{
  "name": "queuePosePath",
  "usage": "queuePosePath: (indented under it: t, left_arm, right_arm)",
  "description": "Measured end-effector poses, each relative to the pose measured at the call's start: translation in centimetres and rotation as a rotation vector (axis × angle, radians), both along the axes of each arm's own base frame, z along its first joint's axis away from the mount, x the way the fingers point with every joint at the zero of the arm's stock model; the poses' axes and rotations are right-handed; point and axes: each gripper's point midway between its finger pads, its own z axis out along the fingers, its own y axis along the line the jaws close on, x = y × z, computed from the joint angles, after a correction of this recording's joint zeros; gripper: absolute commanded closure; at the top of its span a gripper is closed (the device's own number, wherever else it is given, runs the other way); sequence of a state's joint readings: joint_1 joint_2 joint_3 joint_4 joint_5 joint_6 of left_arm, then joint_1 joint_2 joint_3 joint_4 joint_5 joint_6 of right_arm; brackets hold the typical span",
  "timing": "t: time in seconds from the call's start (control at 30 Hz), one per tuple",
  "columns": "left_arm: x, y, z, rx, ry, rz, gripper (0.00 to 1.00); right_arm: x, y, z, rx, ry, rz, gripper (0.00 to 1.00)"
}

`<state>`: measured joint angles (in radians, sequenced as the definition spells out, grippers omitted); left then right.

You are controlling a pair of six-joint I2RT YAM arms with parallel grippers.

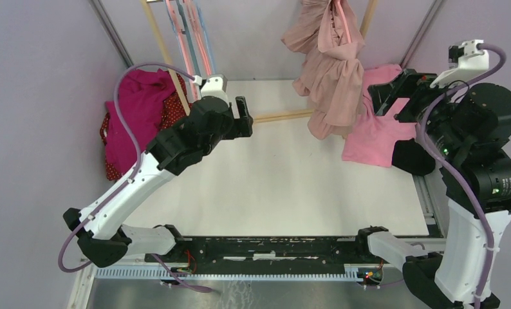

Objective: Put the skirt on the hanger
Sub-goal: Adjust the skirt on the hanger, then pick up the skirt from the bin.

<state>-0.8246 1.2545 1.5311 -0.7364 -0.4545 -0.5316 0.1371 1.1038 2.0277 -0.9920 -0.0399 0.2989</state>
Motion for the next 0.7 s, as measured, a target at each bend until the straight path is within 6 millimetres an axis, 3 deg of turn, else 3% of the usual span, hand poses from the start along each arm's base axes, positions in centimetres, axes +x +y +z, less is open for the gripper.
queuePosePath:
  t: [0.2, 0.37, 0.57, 0.7]
  left_arm:
    - [-0.6, 3.5, -3.9, 0.016, 0.040, 0.146, 0.01]
    - [-0.7, 9.4, -7.1, -0.019, 0.084, 0.347, 0.01]
    - [0.2, 16.5, -12.2, -0.087, 0.186, 0.648, 0.01]
    - [0.9, 20.1, -14.4, -0.133, 0.247, 0.816, 0.01]
  right_arm:
    - [0.0, 0.6, -5.4, -0.007, 0.143, 0.032, 0.06]
    - [-0.2, 1.3, -10.6, -0.007, 0.269, 0.069, 0.07]
    - [-0.8, 3.2, -14.7, 0.039, 0.347, 0.162, 0.09]
    - [-0.4, 4.5, -16.6, 0.062, 0.387, 0.230, 0.10]
